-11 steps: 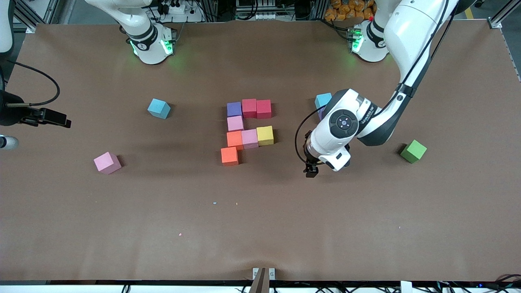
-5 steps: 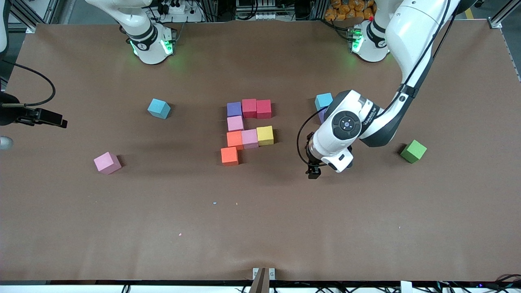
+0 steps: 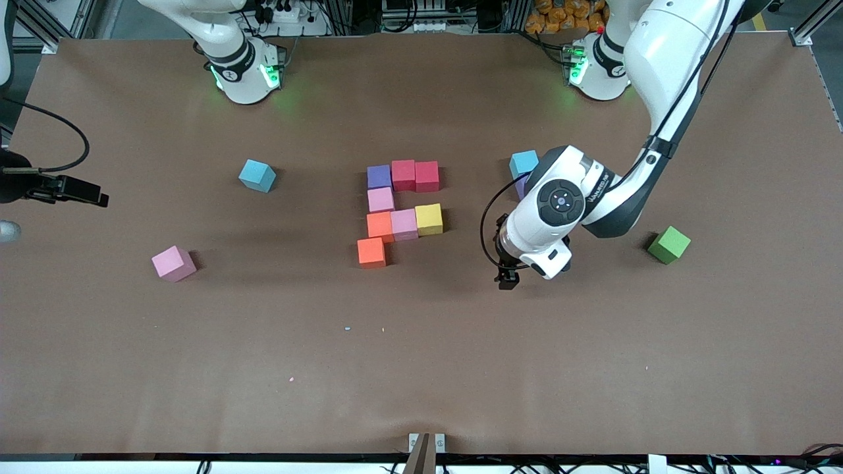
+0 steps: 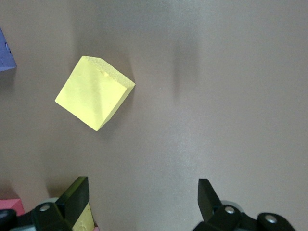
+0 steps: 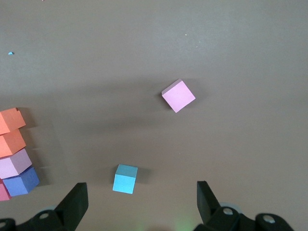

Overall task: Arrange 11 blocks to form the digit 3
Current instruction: 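Move the left gripper over the second yellow cube, then grasp the yellow cube with the left gripper while the right gripper reaches pink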

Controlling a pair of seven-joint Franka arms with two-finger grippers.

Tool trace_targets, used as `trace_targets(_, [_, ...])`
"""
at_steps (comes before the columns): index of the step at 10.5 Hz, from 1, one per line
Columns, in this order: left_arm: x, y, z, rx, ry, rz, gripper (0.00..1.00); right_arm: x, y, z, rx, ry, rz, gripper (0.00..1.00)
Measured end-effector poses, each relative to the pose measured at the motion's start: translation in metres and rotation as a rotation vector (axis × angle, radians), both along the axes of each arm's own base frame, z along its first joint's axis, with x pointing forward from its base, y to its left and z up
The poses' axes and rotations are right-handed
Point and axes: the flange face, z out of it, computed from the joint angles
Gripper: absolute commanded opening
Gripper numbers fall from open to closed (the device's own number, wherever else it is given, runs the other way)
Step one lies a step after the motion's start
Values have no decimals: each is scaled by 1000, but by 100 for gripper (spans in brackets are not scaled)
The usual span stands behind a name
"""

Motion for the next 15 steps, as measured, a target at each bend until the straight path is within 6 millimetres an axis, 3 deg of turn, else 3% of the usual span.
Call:
trace_targets(4, [2,2,1,0,-3,4,100,5,2,-12,1,20,4,100])
trace_targets(8, [18,42,-23,13,37,69,100,5,2,-15,2,29,4,100])
trace_targets(10, [16,52,-37,26,69,136,100,5,7,-26,9,55,35,100])
trace_targets(13, [2,47,-51,53,117,269,100,13,20,-90,6,136,86,100])
trace_targets(15, [-5,43,-56,69,141,383,100,13,47,-137,-85,167,184,100])
